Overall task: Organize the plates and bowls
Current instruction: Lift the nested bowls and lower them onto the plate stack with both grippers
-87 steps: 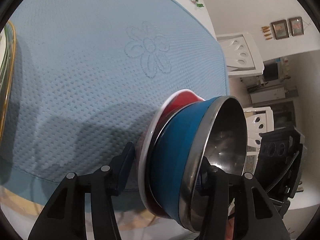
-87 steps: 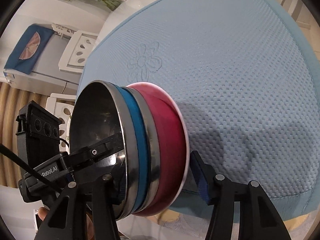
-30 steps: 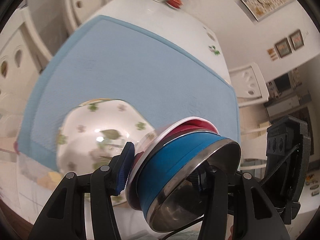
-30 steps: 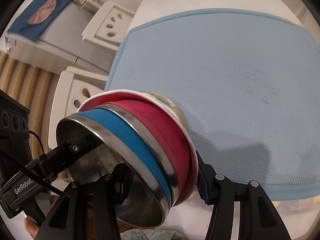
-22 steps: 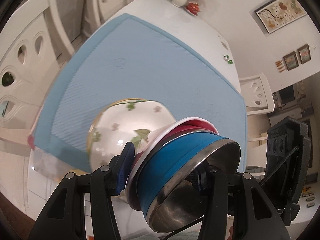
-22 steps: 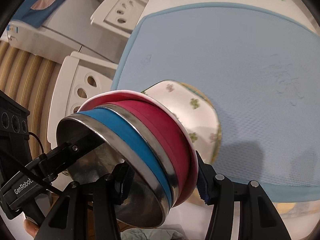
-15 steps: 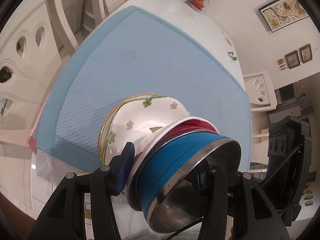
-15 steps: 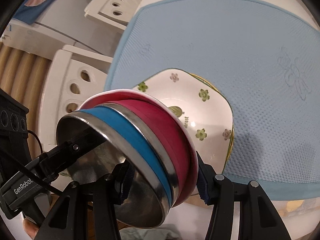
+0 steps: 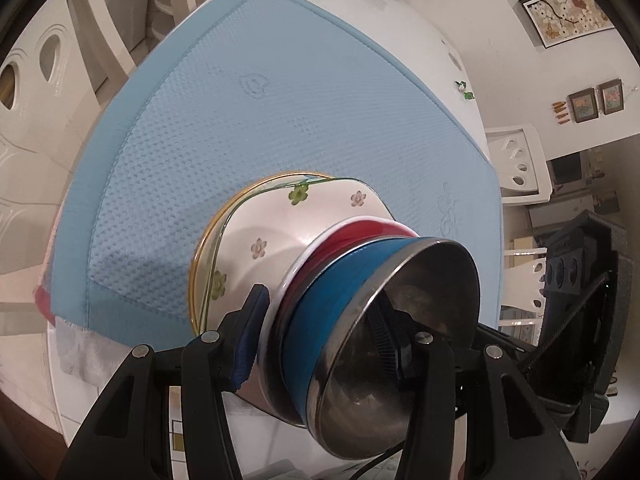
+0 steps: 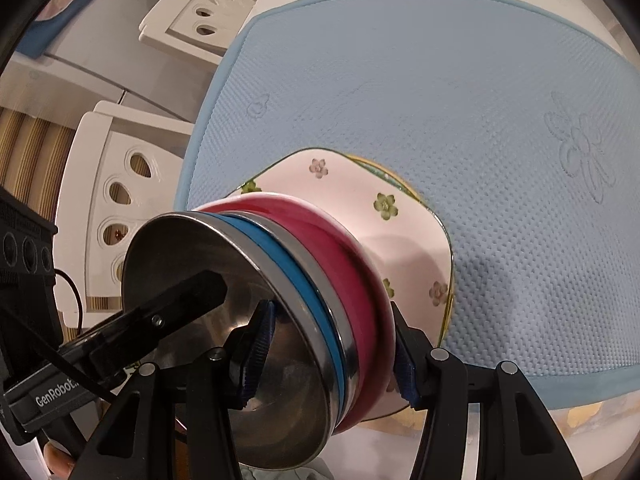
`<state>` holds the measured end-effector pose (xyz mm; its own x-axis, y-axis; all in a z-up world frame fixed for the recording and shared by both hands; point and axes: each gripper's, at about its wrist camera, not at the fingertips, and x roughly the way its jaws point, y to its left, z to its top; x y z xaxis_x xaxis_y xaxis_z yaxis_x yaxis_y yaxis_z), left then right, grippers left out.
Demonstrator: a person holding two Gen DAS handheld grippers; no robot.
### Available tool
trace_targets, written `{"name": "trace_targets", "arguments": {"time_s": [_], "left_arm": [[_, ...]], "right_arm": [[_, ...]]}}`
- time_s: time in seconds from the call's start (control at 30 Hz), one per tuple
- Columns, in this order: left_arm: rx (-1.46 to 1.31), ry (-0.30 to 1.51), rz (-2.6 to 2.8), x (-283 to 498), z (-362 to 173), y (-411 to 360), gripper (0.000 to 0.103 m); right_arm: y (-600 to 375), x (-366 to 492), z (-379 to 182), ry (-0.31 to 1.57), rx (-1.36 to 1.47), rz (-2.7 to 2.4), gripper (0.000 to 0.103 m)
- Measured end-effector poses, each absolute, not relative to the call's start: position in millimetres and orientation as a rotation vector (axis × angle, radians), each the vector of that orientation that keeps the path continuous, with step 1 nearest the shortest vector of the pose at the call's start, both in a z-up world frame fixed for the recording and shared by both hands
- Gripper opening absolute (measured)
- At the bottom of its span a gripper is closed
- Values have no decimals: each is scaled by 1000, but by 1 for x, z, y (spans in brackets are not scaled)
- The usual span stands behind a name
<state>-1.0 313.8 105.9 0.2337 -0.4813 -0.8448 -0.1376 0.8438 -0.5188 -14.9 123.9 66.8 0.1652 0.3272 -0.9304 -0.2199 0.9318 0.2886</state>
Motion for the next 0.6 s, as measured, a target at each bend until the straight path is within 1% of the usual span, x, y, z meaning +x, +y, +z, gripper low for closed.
{"name": "trace_targets", "arguments": {"time_s": [0.43,0.6], "left_arm": [[-571,1289,-304,2,116,323,47],[-526,1236,-318,-4,126,322,47]], "right_arm": [[107,-17,75,1321,142,355,53],[104,-33,105,1179,80,327,53]]}}
